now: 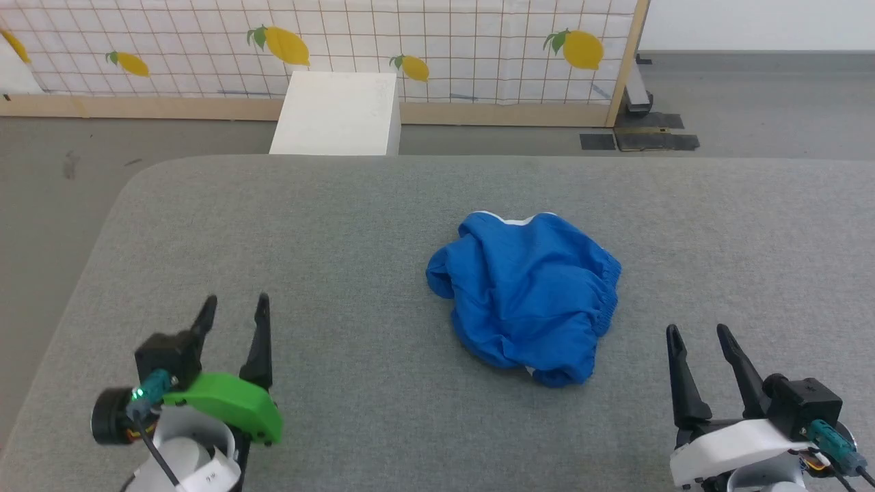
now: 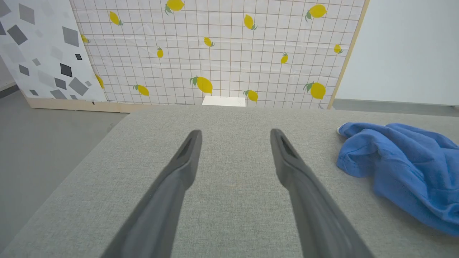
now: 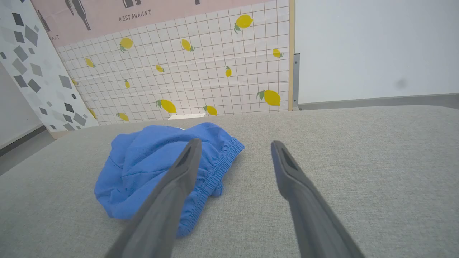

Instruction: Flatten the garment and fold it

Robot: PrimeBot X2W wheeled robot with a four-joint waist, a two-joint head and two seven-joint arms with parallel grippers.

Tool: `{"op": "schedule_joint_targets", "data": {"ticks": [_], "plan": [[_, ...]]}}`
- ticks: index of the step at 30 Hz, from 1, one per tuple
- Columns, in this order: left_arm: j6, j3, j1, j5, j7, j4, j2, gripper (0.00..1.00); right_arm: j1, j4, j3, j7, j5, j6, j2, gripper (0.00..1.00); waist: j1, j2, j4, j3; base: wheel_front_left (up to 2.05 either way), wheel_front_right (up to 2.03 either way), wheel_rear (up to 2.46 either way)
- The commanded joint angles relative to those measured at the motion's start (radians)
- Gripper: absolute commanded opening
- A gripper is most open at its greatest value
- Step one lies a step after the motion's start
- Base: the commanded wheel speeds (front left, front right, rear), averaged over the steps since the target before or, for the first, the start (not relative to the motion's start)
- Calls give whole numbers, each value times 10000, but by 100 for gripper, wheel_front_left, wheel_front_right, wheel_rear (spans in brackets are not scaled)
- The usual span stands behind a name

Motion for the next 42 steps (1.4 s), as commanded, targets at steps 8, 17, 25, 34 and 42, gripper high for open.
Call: {"op": "schedule_joint_targets", "data": {"ticks": [8,17,25,34,42], "plan": [[-90,-152,447,-186,83,20,-176,100,79,127,-2,-61,25,-13,5,100,0,0,11,58,0,0,0],[-14,25,375,-314,11,-285,-260,100,-1225,512,299,1703,-89,-13,5,100,0,0,56,423,0,0,0],[32,-74,186,-232,-9,-618,-380,100,-2993,1421,968,6373,-200,-13,-22,100,0,0,455,822,0,0,0],[-8,-77,7,-266,-37,-606,-452,100,-3284,1525,1743,9132,-487,-13,-235,100,0,0,935,1224,0,0,0],[-48,-65,-128,-338,-58,-496,-535,100,-3218,1526,1954,9264,-474,-13,-268,0,0,0,1068,1395,0,0,0]]}}
